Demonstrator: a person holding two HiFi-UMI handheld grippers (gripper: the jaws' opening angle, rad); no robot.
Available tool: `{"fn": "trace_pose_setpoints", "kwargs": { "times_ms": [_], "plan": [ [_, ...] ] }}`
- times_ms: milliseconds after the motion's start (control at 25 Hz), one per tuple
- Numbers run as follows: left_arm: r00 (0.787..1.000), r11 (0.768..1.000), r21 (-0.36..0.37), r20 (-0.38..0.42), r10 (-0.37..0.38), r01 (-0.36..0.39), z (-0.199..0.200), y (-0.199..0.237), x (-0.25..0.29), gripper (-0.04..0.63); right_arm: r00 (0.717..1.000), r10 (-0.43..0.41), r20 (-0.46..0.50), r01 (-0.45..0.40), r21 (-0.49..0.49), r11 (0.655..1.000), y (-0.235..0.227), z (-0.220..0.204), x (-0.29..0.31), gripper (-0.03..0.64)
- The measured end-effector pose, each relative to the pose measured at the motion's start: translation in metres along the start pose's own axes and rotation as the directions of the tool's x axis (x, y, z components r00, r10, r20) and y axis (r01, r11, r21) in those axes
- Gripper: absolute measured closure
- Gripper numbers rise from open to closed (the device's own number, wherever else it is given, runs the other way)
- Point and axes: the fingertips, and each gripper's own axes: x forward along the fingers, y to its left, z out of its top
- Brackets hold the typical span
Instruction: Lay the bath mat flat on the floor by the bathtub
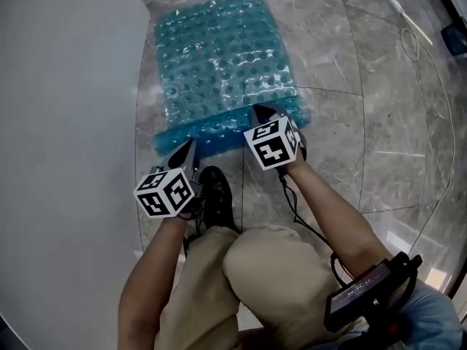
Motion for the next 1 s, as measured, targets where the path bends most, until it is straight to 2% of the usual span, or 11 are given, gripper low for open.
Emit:
{"fn": "trace_pose_setpoints", "kwargs": {
  "times_ms": [80, 200, 320, 400, 560, 680, 840, 1000],
  "plan": [
    [0.999, 1.000, 0.001, 0.032, -0.016, 0.016, -0.003, -0.008, -0.022, 0.586, 1.000, 0.012, 0.011, -0.012, 0.029, 0.999, -0.001, -0.008, 0.002, 0.611],
    [0.998, 0.999, 0.039, 0.051, -0.034, 0.032, -0.007, -0.021, -0.062, 0.586, 1.000, 0.019, 0.015, -0.020, 0.072, 0.997, -0.009, -0.009, 0.003, 0.611],
    [0.999, 0.998, 0.054, 0.048, 0.007, -0.009, -0.006, -0.020, -0.111, 0.586, 0.999, 0.034, 0.005, -0.034, 0.071, 0.997, -0.003, -0.006, 0.003, 0.611],
    [0.998, 0.997, 0.070, 0.052, 0.040, -0.043, -0.001, -0.014, -0.124, 0.586, 0.999, 0.036, 0.016, -0.037, 0.068, 0.997, -0.002, 0.001, 0.004, 0.611],
    [0.998, 0.996, 0.070, 0.037, 0.045, -0.047, -0.012, -0.011, -0.103, 0.586, 0.999, 0.042, 0.029, -0.043, 0.057, 0.997, 0.003, -0.001, 0.000, 0.611],
    [0.997, 0.997, 0.065, 0.068, 0.040, -0.045, -0.004, -0.011, -0.073, 0.586, 0.998, 0.021, 0.059, -0.023, 0.047, 0.999, 0.006, 0.000, -0.008, 0.611],
    [0.995, 1.000, 0.018, 0.100, 0.024, -0.026, 0.008, -0.012, -0.038, 0.587, 0.998, 0.004, 0.058, -0.008, 0.075, 0.997, 0.019, -0.023, -0.035, 0.611],
    [0.997, 1.000, 0.012, 0.074, 0.028, -0.029, 0.008, -0.007, -0.016, 0.586, 0.999, 0.001, 0.044, -0.003, 0.048, 0.999, 0.035, -0.045, -0.060, 0.611]
  ]
}}
